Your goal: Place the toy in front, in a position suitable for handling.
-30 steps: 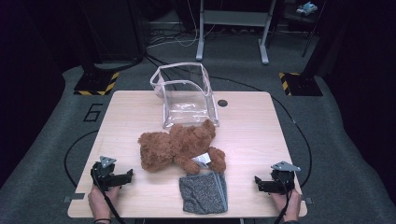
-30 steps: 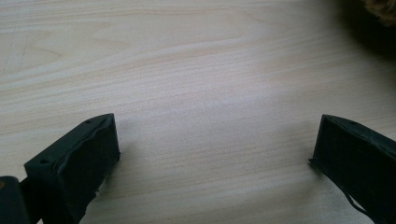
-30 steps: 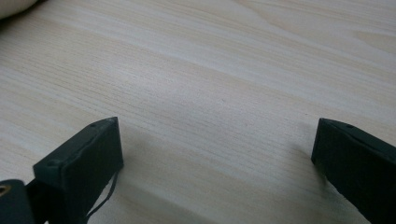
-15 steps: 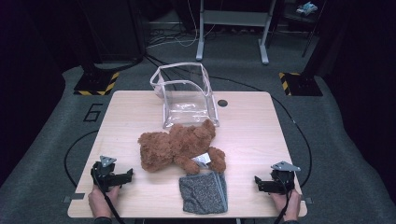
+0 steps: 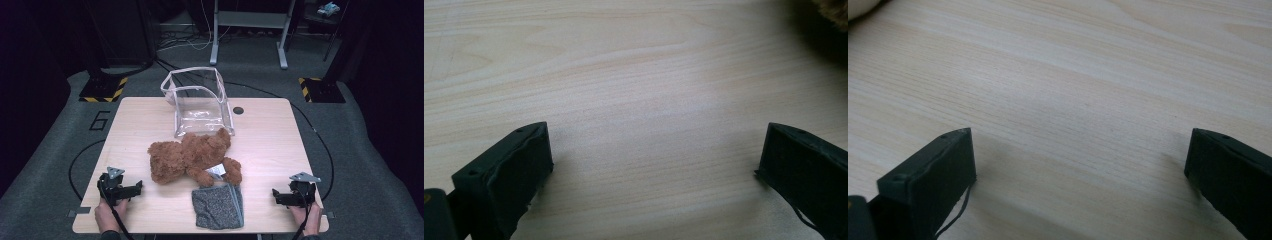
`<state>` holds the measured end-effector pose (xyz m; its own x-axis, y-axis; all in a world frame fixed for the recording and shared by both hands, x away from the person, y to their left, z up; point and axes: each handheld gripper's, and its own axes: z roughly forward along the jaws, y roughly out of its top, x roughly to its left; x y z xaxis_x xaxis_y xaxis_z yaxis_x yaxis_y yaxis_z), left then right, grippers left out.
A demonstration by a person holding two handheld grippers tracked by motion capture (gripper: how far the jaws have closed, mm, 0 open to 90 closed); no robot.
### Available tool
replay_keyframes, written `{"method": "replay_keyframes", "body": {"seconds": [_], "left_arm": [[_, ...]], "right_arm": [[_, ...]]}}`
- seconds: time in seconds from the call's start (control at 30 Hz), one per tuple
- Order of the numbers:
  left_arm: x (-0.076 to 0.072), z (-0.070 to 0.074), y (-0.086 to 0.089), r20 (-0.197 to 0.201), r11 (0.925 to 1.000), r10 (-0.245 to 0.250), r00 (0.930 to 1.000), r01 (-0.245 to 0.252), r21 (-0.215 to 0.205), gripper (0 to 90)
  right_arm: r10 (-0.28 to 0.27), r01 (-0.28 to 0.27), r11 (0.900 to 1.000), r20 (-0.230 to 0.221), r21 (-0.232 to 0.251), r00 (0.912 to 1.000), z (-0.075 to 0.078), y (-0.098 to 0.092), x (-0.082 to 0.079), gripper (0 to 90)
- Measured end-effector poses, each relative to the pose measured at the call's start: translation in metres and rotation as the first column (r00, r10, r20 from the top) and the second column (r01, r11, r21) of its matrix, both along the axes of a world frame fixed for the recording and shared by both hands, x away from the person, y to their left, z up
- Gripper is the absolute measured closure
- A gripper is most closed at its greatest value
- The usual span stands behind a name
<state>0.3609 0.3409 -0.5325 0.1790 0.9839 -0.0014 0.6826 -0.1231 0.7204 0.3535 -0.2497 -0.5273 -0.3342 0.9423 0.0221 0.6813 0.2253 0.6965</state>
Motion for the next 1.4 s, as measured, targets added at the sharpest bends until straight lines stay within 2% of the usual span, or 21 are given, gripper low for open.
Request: {"method": "replay_keyframes", "body": {"seconds": [0.1, 0.23, 0.27, 0.33, 0.47, 0.57, 0.63, 0.67, 0.77, 0.87, 1.0, 1.07, 1.1, 1.13, 1.17, 1.2, 1.23, 1.3, 1.33, 1.4], "left_arm": [[0.000, 0.000, 0.000, 0.000, 1.0000, 0.001, 1.0000, -0.001, 0.001, 0.3], [0.001, 0.000, 0.000, 0.003, 0.9999, 0.012, 0.9999, -0.012, 0.003, 0.4], [0.001, 0.000, 0.001, -0.001, 0.9996, 0.027, 0.9996, -0.027, 0.001, 0.4], [0.001, 0.000, 0.001, -0.002, 0.9996, 0.029, 0.9996, -0.029, 0.001, 0.4], [0.001, 0.000, 0.002, -0.002, 0.9996, 0.030, 0.9996, -0.030, 0.001, 0.3], [0.002, 0.000, 0.001, 0.003, 0.9995, 0.030, 0.9995, -0.030, 0.004, 0.3], [0.002, 0.000, 0.001, 0.000, 0.9994, 0.033, 0.9995, -0.033, 0.006, 0.3], [0.002, 0.000, 0.001, -0.004, 0.9993, 0.037, 0.9993, -0.037, 0.004, 0.3], [0.002, 0.000, 0.001, 0.000, 0.9993, 0.037, 0.9993, -0.037, 0.002, 0.3], [0.002, 0.000, 0.001, 0.000, 0.9993, 0.037, 0.9993, -0.037, 0.003, 0.3], [0.002, 0.000, 0.001, 0.000, 0.9993, 0.037, 0.9993, -0.037, 0.002, 0.3], [0.002, 0.000, 0.001, 0.000, 0.9993, 0.037, 0.9993, -0.037, 0.002, 0.3], [0.002, 0.000, 0.001, 0.001, 0.9993, 0.038, 0.9993, -0.038, 0.001, 0.3], [0.002, 0.000, 0.001, 0.000, 0.9993, 0.038, 0.9993, -0.038, 0.001, 0.3], [0.002, 0.000, 0.001, 0.000, 0.9993, 0.038, 0.9993, -0.038, 0.001, 0.3], [0.002, 0.000, 0.001, 0.000, 0.9993, 0.038, 0.9993, -0.038, 0.001, 0.3], [0.002, 0.000, 0.001, 0.000, 0.9993, 0.038, 0.9993, -0.038, 0.002, 0.3], [0.002, 0.000, 0.001, -0.001, 0.9993, 0.038, 0.9993, -0.038, 0.002, 0.3], [0.002, 0.000, 0.001, 0.000, 0.9993, 0.038, 0.9993, -0.038, 0.002, 0.3], [0.002, 0.000, 0.001, 0.000, 0.9993, 0.038, 0.9993, -0.038, 0.002, 0.3]], "right_arm": [[0.003, -0.003, 1.000, 0.004, 0.016, 1.0000, 0.003, 0.002, -0.001, 0.0], [0.021, -0.021, 0.999, 0.010, 0.025, 0.9997, 0.015, 0.011, -0.003, 0.0], [0.032, -0.033, 0.999, 0.027, 0.022, 0.9991, 0.022, 0.018, -0.006, 0.1], [0.028, -0.029, 0.999, 0.029, 0.024, 0.9992, 0.025, 0.020, -0.007, 0.0], [0.073, -0.074, 0.997, 0.044, 0.006, 0.9963, 0.041, 0.036, -0.012, 1.0], [0.092, -0.092, 0.996, 0.039, 0.010, 0.9950, 0.045, 0.043, -0.013, 1.1], [0.111, -0.111, 0.994, 0.046, 0.003, 0.9928, 0.049, 0.049, -0.015, 1.3], [0.135, -0.136, 0.991, 0.048, 0.014, 0.9897, 0.052, 0.057, -0.017, 1.9], [0.156, -0.157, 0.988, 0.050, 0.013, 0.9865, 0.054, 0.064, -0.019, 2.1], [0.200, -0.201, 0.979, 0.044, 0.016, 0.9787, 0.055, 0.083, -0.024, 2.0], [0.266, -0.267, 0.964, 0.043, 0.005, 0.9630, 0.056, 0.106, -0.030, 1.9], [0.278, -0.278, 0.960, 0.038, 0.002, 0.9598, 0.057, 0.112, -0.032, 1.7], [0.305, -0.305, 0.952, 0.038, -0.005, 0.9515, 0.057, 0.119, -0.033, 1.5], [0.324, -0.324, 0.946, 0.032, 0.009, 0.9455, 0.057, 0.128, -0.034, 0.2], [0.324, -0.324, 0.946, 0.032, 0.009, 0.9455, 0.057, 0.128, -0.034, 0.2], [0.336, -0.336, 0.942, 0.029, 0.018, 0.9415, 0.056, 0.132, -0.034, 0.0], [0.365, -0.365, 0.931, 0.012, 0.005, 0.9311, 0.054, 0.145, -0.034, 0.0], [0.379, -0.379, 0.925, 0.007, 0.006, 0.9253, 0.051, 0.154, -0.034, 0.0], [0.398, -0.398, 0.917, 0.000, -0.004, 0.9174, 0.049, 0.160, -0.034, 0.0], [0.407, -0.407, 0.913, -0.005, -0.016, 0.9136, 0.046, 0.171, -0.038, 0.0]]}}
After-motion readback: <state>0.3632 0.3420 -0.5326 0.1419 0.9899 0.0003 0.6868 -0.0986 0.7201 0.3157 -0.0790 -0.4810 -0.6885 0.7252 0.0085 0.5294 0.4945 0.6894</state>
